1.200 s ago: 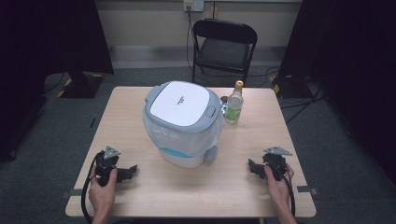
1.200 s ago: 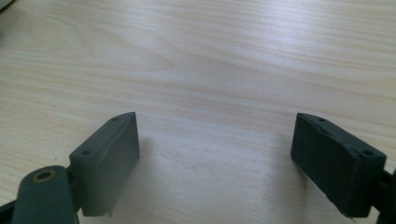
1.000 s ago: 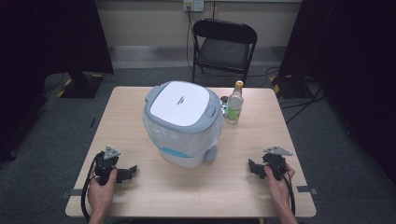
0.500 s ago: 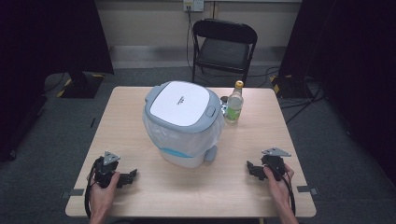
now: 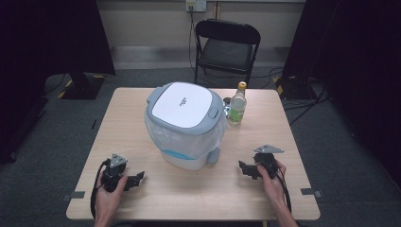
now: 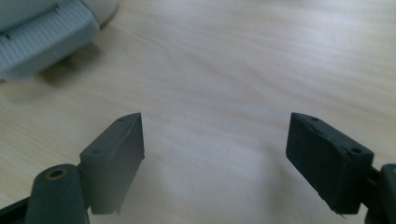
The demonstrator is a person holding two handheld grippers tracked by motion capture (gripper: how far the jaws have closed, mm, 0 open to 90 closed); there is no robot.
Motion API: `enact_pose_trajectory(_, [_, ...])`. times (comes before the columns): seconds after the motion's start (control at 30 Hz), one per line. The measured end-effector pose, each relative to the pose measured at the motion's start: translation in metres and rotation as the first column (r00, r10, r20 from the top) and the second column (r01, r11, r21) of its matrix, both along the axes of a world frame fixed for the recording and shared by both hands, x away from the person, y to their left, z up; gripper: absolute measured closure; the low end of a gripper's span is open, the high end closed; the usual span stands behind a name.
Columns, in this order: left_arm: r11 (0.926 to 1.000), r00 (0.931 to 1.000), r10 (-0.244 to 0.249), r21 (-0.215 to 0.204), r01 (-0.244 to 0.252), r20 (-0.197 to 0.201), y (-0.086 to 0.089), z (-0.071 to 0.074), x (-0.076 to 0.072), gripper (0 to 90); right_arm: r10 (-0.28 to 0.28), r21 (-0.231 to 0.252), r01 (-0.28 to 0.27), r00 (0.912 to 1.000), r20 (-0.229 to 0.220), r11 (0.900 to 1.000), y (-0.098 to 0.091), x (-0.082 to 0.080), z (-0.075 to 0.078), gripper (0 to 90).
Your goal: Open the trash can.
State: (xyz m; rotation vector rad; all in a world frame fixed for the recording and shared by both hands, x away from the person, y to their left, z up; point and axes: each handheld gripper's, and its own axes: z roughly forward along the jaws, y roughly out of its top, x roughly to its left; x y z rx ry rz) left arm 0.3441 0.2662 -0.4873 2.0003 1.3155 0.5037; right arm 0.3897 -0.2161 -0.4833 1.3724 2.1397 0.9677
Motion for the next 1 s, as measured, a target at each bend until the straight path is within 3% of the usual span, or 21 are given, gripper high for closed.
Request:
enact_pose_trajectory(0.07, [0.9994, 1.0, -0.001, -0.034, 0.001, 0.004, -0.004, 0.005, 0.003, 17.7, 0.01, 0.002, -0.01, 0.9997, 0.021, 0.9999, 0.007, 0.006, 0.006, 18.5])
enact_pose_trajectory(0.17, [0.9996, 0.9994, 0.009, -0.027, -0.008, 0.034, -0.011, 0.012, 0.008, 18.0, 0.034, 0.008, -0.034, 0.9985, 0.044, 0.9994, 0.015, 0.018, 0.016, 18.7])
enact_pose_trajectory(0.27, [0.9986, 0.9993, -0.001, -0.053, 0.003, 0.036, -0.018, 0.016, 0.015, 19.6, 0.044, 0.015, -0.045, 0.9963, 0.074, 0.9989, 0.022, 0.028, 0.027, 19.4])
enact_pose_trajectory(0.4, [0.9994, 0.998, -0.008, -0.033, 0.01, 0.062, -0.03, 0.019, 0.025, 20.6, 0.054, 0.018, -0.056, 0.9945, 0.09, 0.9983, 0.029, 0.043, 0.038, 20.2])
enact_pose_trajectory(0.47, [0.9969, 0.9974, 0.015, -0.078, -0.01, 0.071, -0.032, 0.019, 0.031, 20.6, 0.06, 0.039, -0.064, 0.993, 0.102, 0.9972, 0.031, 0.051, 0.042, 20.5])
enact_pose_trajectory(0.5, [0.9966, 0.998, 0.021, -0.081, -0.016, 0.06, -0.032, 0.02, 0.035, 21.7, 0.072, 0.052, -0.078, 0.9914, 0.109, 0.9956, 0.035, 0.058, 0.044, 20.6])
enact_pose_trajectory(0.63, [0.994, 0.9975, 0.022, -0.108, -0.015, 0.067, -0.038, 0.026, 0.04, 21.8, 0.091, 0.019, -0.094, 0.988, 0.125, 0.9954, 0.044, 0.069, 0.045, 21.2])
enact_pose_trajectory(0.77, [0.9969, 0.9962, 0.008, -0.079, -0.002, 0.087, -0.047, 0.03, 0.04, 21.7, 0.096, 0.034, -0.101, 0.9862, 0.135, 0.9943, 0.053, 0.081, 0.048, 21.3])
enact_pose_trajectory(0.87, [0.9957, 0.9963, 0.003, -0.092, 0.005, 0.086, -0.05, 0.03, 0.039, 21.6, 0.099, 0.05, -0.107, 0.9851, 0.14, 0.993, 0.059, 0.087, 0.05, 21.7])
enact_pose_trajectory(0.9, [0.9969, 0.9961, 0.008, -0.079, -0.001, 0.088, -0.051, 0.03, 0.039, 21.2, 0.103, 0.055, -0.112, 0.9834, 0.149, 0.9922, 0.062, 0.088, 0.05, 21.8])
enact_pose_trajectory(0.93, [0.9969, 0.9963, 0.015, -0.078, -0.009, 0.084, -0.054, 0.028, 0.039, 21.2, 0.124, 0.068, -0.137, 0.9786, 0.165, 0.9883, 0.067, 0.09, 0.051, 24.3])
enact_pose_trajectory(1.0, [0.9976, 0.9963, 0.019, -0.068, -0.014, 0.084, -0.054, 0.028, 0.039, 20.8, 0.119, 0.061, -0.131, 0.9783, 0.17, 0.9895, 0.07, 0.09, 0.051, 27.9])
